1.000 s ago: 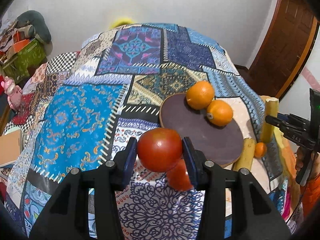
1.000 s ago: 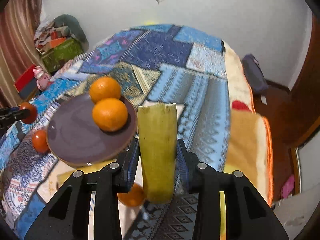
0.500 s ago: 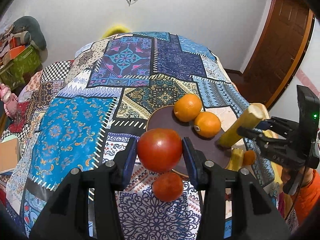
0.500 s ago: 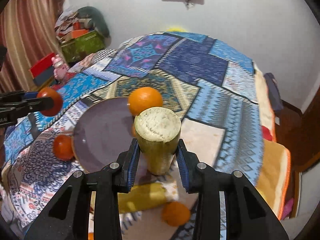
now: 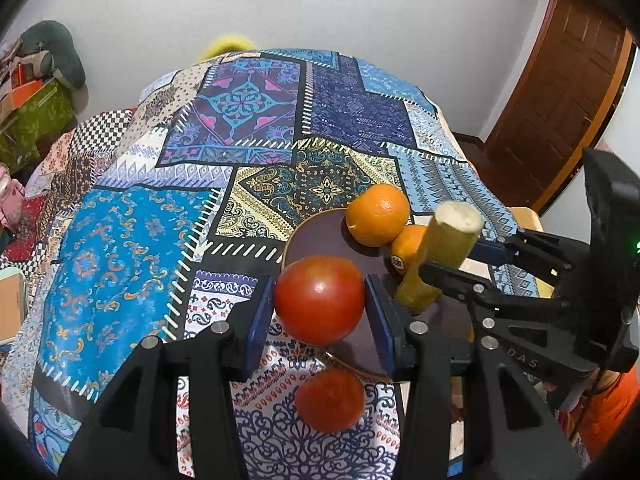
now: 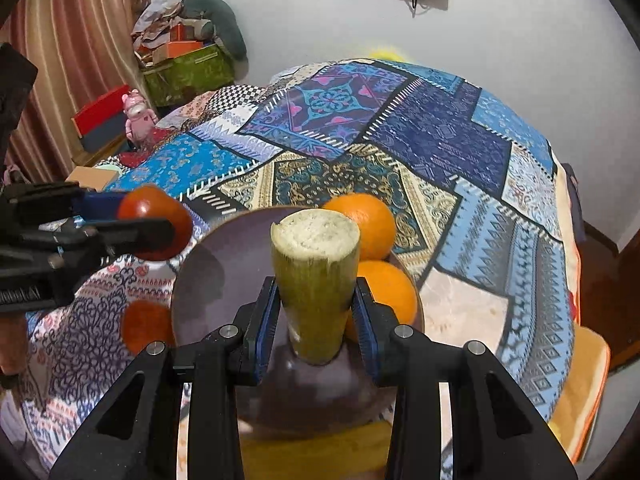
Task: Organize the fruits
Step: 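Lower the cylinder and tomato onto the purple plate and open both tools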
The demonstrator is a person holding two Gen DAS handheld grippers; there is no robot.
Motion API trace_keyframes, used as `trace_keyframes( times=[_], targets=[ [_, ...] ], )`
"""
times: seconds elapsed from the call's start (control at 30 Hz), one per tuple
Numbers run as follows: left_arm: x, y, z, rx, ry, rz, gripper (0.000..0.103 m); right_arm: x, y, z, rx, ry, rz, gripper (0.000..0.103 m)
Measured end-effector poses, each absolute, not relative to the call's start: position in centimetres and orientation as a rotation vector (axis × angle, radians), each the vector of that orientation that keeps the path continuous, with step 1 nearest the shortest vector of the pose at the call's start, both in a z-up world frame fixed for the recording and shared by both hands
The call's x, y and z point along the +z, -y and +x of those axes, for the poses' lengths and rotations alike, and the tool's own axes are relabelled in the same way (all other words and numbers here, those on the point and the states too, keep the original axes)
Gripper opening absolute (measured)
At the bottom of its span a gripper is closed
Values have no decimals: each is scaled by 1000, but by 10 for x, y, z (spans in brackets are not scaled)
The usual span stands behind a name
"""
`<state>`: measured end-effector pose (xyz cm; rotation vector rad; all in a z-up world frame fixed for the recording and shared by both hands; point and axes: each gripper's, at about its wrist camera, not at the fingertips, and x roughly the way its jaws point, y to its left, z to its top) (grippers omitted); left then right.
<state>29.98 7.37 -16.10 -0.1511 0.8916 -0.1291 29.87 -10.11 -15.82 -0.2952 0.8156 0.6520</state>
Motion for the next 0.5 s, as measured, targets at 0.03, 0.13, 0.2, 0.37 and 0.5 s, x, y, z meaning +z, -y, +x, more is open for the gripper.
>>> trace_keyframes(
  times=[0.03,0.13,0.2,0.37,0.5],
  targets=[
    [-163,-74,302,-128,-896,-155,45,-158,100,300,652,-816,-293,34],
    [-169,-74,308,-125,-908,-160,45,-159,93,306,648,-815,-299,34],
    [-173,-75,312,-126,-916,-161,45,-160,88,309,645,-814,-305,34],
    [-181,-72,323,-132,-934,-165,45,-162,77,313,644,-810,-331,34],
    [-185,-71,331,-136,-944,-178,45,-164,72,316,654,-815,-339,33]
  ],
)
